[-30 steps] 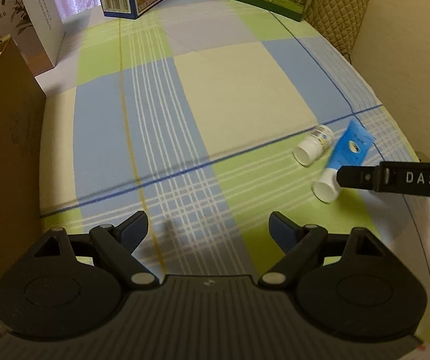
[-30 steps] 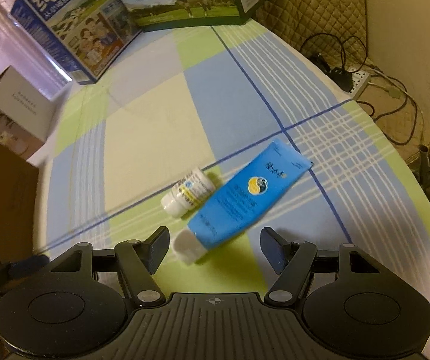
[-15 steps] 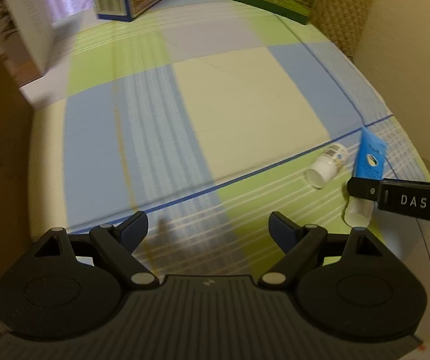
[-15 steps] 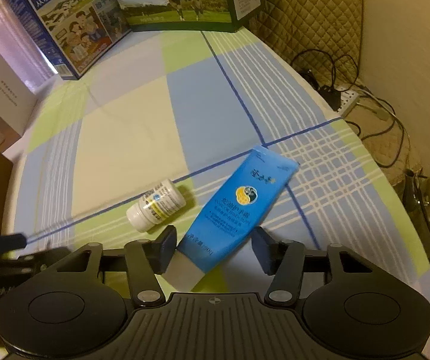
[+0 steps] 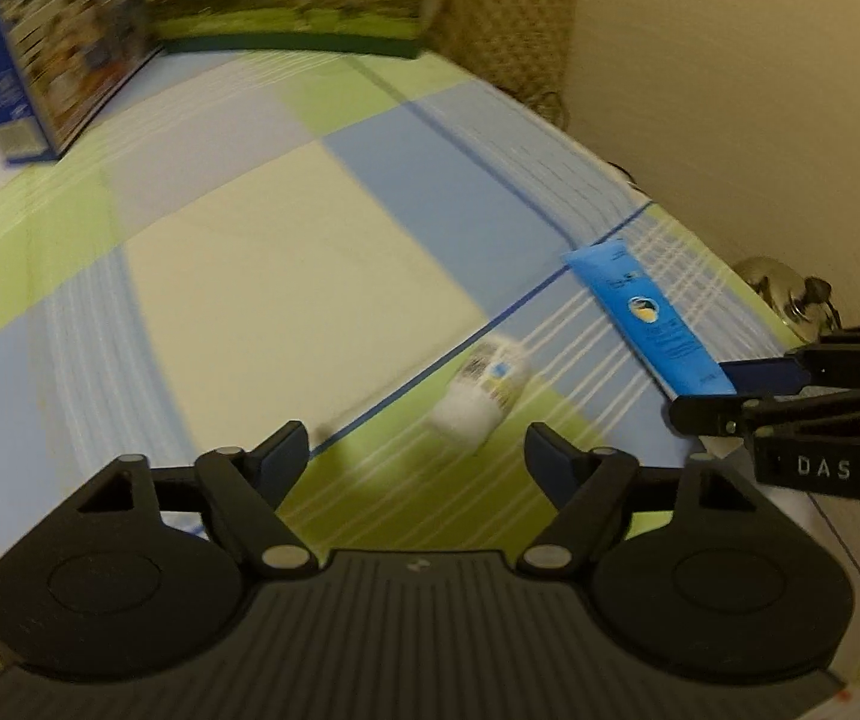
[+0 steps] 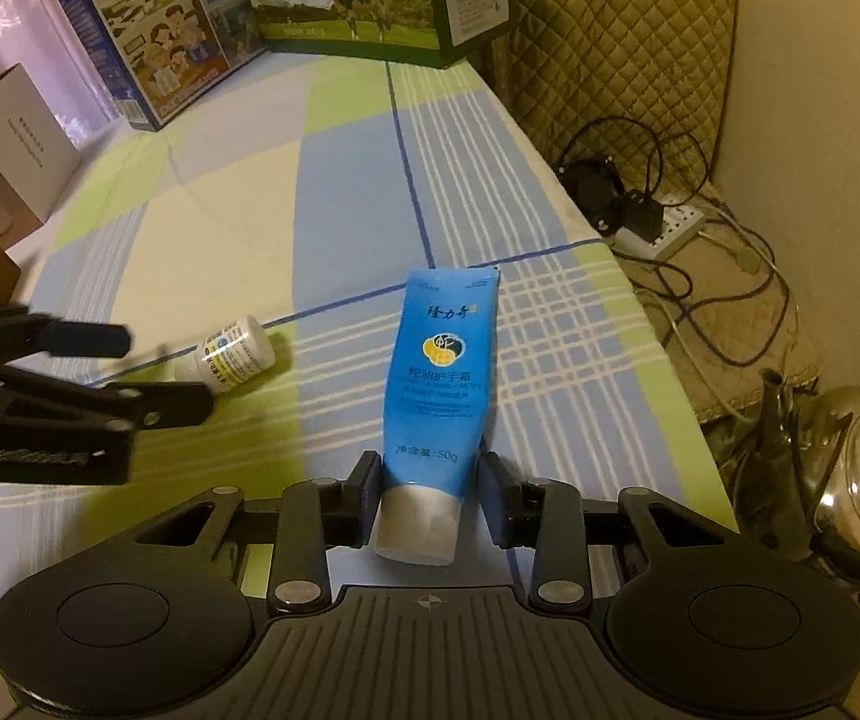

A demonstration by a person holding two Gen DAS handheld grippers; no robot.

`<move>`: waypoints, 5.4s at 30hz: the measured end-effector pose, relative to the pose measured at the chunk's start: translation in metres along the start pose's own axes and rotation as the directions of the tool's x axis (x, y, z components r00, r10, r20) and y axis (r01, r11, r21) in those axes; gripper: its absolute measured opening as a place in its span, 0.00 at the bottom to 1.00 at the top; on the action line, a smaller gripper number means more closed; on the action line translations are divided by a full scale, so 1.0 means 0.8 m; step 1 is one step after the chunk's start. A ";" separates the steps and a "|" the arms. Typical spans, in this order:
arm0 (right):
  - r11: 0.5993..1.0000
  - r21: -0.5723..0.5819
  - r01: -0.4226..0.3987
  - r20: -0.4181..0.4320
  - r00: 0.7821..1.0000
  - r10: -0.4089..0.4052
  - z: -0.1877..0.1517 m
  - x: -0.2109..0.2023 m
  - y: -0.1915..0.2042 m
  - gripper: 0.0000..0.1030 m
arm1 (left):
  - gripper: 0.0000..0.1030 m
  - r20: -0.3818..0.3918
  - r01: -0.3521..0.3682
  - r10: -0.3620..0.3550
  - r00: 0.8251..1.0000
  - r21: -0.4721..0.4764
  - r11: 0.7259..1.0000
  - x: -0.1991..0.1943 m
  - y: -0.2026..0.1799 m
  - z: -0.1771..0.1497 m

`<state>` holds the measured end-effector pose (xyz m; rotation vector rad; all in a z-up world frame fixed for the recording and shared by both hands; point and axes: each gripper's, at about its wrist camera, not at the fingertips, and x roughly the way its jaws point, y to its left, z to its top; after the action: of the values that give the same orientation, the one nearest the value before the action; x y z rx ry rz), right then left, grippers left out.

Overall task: Organize objects
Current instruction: 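Grasp the small white bottle with the left tool while the right tool grasps the blue tube, then lift and carry the white bottle and blue tube over the brown box with both tools, then lower both tools into the brown box and open them to release the items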

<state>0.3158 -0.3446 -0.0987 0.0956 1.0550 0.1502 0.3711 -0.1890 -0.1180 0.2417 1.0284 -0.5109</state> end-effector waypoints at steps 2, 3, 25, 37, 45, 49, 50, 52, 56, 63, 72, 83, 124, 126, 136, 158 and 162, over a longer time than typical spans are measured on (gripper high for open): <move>1.000 -0.004 0.010 0.013 1.000 -0.010 0.001 0.002 0.002 0.32 | 0.68 0.009 0.007 -0.007 1.000 0.029 1.000 0.009 -0.007 0.005; 1.000 -0.006 0.015 0.020 1.000 -0.015 0.002 0.003 0.003 0.32 | 0.67 0.010 0.009 -0.009 1.000 0.044 0.999 0.013 -0.010 0.008; 0.979 -0.196 -0.062 0.042 0.997 0.071 -0.024 0.010 0.055 0.33 | 0.22 -0.033 -0.048 0.047 0.998 -0.039 0.998 -0.001 0.010 -0.034; 0.864 -0.410 -0.292 -0.084 0.956 0.283 -0.091 -0.007 0.141 0.33 | 0.22 -0.111 -0.177 0.153 0.982 -0.261 0.949 -0.083 0.051 -0.149; 0.790 -0.498 -0.356 -0.151 0.934 0.325 -0.127 -0.017 0.186 0.33 | 0.22 -0.171 -0.251 0.197 0.965 -0.398 0.883 -0.138 0.057 -0.223; 0.798 -0.510 -0.320 -0.138 0.947 0.292 -0.132 -0.018 0.196 0.35 | 0.22 -0.170 -0.251 0.194 0.966 -0.447 0.859 -0.151 0.059 -0.241; 0.800 -0.511 -0.313 -0.137 0.949 0.284 -0.130 -0.017 0.198 0.36 | 0.22 -0.166 -0.250 0.195 0.967 -0.452 0.856 -0.153 0.059 -0.243; 0.804 -0.514 -0.300 -0.134 0.953 0.271 -0.128 -0.016 0.202 0.37 | 0.22 -0.158 -0.249 0.198 0.967 -0.455 0.855 -0.154 0.060 -0.244; 0.810 -0.517 -0.277 -0.127 0.960 0.248 -0.127 -0.014 0.210 0.39 | 0.23 -0.151 -0.252 0.206 0.967 -0.451 0.856 -0.154 0.058 -0.242; 0.807 -0.539 -0.241 -0.113 0.970 0.214 -0.131 -0.014 0.219 0.38 | 0.22 -0.150 -0.274 0.231 0.961 -0.430 0.860 -0.149 0.052 -0.242; 0.800 -0.561 -0.213 -0.097 0.977 0.192 -0.135 -0.012 0.223 0.35 | 0.22 -0.150 -0.283 0.241 0.959 -0.442 0.851 -0.158 0.050 -0.253; 0.832 -0.471 -0.293 -0.144 0.956 0.255 -0.130 -0.016 0.210 0.34 | 0.22 -0.153 -0.285 0.241 0.958 -0.460 0.841 -0.173 0.049 -0.271; 0.705 -0.180 -0.686 -0.172 0.727 0.665 -0.026 -0.065 0.430 0.33 | 0.22 0.026 -0.377 0.492 0.870 -0.608 0.699 -0.378 0.234 -0.276; 0.719 -0.180 -0.671 -0.168 0.741 0.650 -0.021 -0.054 0.439 0.33 | 0.22 0.019 -0.381 0.490 0.871 -0.604 0.700 -0.374 0.249 -0.275; 0.778 -0.167 -0.606 -0.168 0.795 0.583 0.000 -0.004 0.480 0.33 | 0.22 -0.008 -0.381 0.466 0.885 -0.587 0.714 -0.346 0.311 -0.266; 0.841 -0.292 -0.456 -0.112 0.889 0.443 0.045 0.033 0.528 0.43 | 0.22 -0.015 -0.332 0.392 0.920 -0.564 0.757 -0.293 0.374 -0.233; 0.833 -0.368 -0.414 -0.112 0.909 0.403 0.039 0.033 0.532 0.43 | 0.22 -0.013 -0.324 0.382 0.924 -0.557 0.765 -0.287 0.376 -0.228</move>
<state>0.3228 0.0794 -0.0416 -0.0392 1.0050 0.7502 0.2934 0.2130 -0.0250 -0.1094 0.9585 0.1332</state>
